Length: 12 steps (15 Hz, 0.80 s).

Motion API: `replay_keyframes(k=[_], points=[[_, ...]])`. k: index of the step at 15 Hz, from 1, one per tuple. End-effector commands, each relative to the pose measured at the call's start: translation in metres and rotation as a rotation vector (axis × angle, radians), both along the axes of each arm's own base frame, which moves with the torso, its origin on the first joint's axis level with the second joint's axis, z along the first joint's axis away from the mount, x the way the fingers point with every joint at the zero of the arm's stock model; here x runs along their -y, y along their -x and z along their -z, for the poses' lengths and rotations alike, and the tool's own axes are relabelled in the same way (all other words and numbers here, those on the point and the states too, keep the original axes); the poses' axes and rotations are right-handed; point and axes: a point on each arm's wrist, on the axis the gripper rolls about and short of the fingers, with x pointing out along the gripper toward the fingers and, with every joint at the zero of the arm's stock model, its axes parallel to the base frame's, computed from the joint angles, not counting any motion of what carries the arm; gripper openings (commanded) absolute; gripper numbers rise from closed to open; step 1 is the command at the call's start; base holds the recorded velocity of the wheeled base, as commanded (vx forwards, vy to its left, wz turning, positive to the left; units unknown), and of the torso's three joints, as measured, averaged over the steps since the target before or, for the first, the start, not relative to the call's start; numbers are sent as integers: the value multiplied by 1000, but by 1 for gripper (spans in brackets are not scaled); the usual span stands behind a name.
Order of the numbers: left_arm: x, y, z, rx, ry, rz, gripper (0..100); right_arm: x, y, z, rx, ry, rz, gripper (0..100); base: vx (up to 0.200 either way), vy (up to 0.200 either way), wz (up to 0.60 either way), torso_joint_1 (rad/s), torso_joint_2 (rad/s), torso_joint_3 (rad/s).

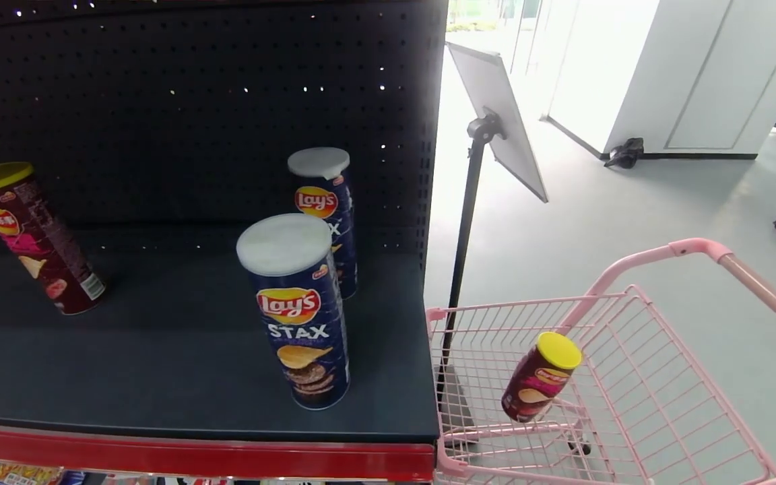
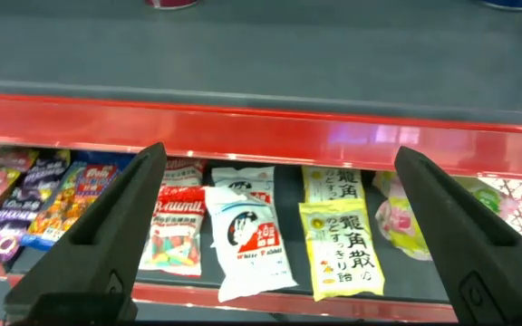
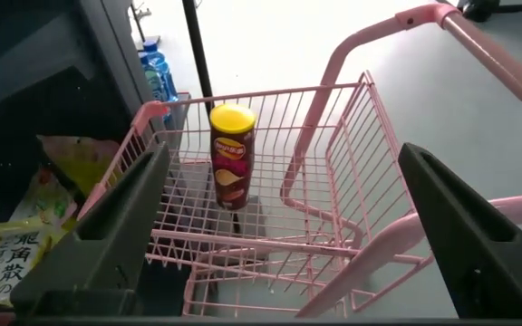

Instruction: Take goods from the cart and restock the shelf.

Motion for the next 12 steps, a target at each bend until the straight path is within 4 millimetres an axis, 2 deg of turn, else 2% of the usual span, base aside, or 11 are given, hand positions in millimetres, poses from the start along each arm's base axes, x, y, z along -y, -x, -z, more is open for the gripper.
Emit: replay_keyframes(k=[1, 12], points=[[0, 0, 0, -1, 0, -1, 100, 0, 0, 0, -1, 0, 0, 100, 0, 0, 0, 0, 0, 0], [0, 0, 0, -1, 0, -1, 100, 0, 0, 0, -1, 0, 0, 100, 0, 0, 0, 0, 0, 0]])
